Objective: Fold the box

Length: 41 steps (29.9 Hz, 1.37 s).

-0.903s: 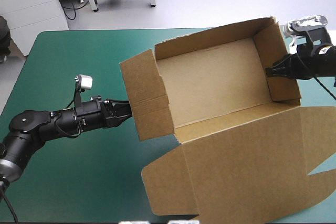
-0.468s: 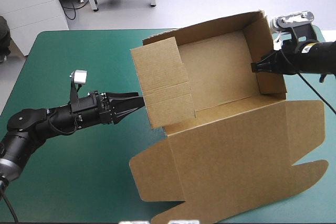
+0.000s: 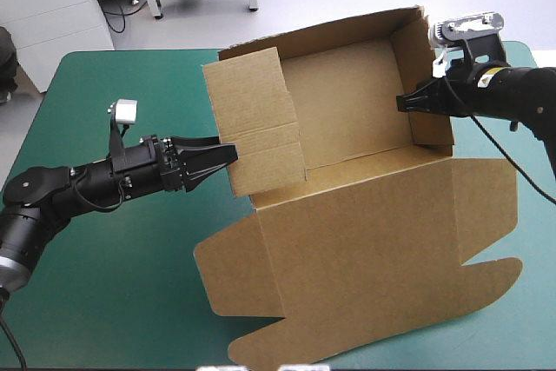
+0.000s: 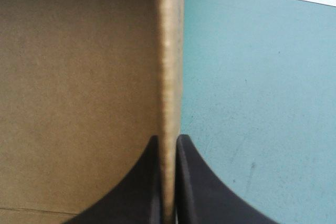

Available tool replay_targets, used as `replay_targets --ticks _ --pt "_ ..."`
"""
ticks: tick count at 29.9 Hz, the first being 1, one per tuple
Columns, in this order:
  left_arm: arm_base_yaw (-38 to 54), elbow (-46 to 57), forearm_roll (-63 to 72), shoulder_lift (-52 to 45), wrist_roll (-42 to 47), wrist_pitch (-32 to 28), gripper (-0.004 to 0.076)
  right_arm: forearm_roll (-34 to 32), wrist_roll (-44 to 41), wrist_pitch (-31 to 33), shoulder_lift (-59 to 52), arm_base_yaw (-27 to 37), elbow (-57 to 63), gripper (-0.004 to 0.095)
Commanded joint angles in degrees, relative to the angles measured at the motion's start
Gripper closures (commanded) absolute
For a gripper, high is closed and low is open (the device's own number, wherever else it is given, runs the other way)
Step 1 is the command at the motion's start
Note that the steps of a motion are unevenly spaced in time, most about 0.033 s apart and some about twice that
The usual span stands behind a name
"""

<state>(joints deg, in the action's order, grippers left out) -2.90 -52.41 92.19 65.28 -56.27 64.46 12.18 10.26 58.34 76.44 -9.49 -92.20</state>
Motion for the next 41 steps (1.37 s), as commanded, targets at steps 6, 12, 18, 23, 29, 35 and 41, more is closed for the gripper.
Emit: replay_targets --ticks 6,12,18,23,29,35,41 --pt "-1.89 -9.19 -11.27 -0.16 9.76 -11.01 0.022 -3.48 -6.34 -7.75 -1.63 -3.55 -1.36 0.0925" --pt "-9.79 -18.84 -24.98 2.58 20.56 -16.96 0.022 -6.44 -9.77 -9.61 -1.29 -6.02 -1.36 0.0925" --pt "-17.36 -29.05 -46.23 8.16 37.26 -19.6 0.0222 -7.87 -11.69 -10.28 -0.59 -6.84 -1.36 0.0925" --pt "-22.54 -36.39 -67.71 12.5 54.76 -19.6 0.0227 -8.1 -13.25 -11.9 -0.59 -6.84 -1.36 0.0925" --pt "-29.44 -43.7 -88.99 16.08 68.59 -17.72 0.029 -8.1 -13.98 -13.16 -0.56 -6.84 -1.36 0.0925" --pt "-33.48 -47.3 -96.13 18.42 75.92 -17.5 0.0383 -8.79 -14.23 -12.78 -0.46 -6.84 -1.36 0.0925" --pt "-33.47 -47.72 -95.44 19.29 76.06 -16.13 0.0607 -9.49 -14.5 -11.06 -0.2 -6.84 -1.36 0.0925"
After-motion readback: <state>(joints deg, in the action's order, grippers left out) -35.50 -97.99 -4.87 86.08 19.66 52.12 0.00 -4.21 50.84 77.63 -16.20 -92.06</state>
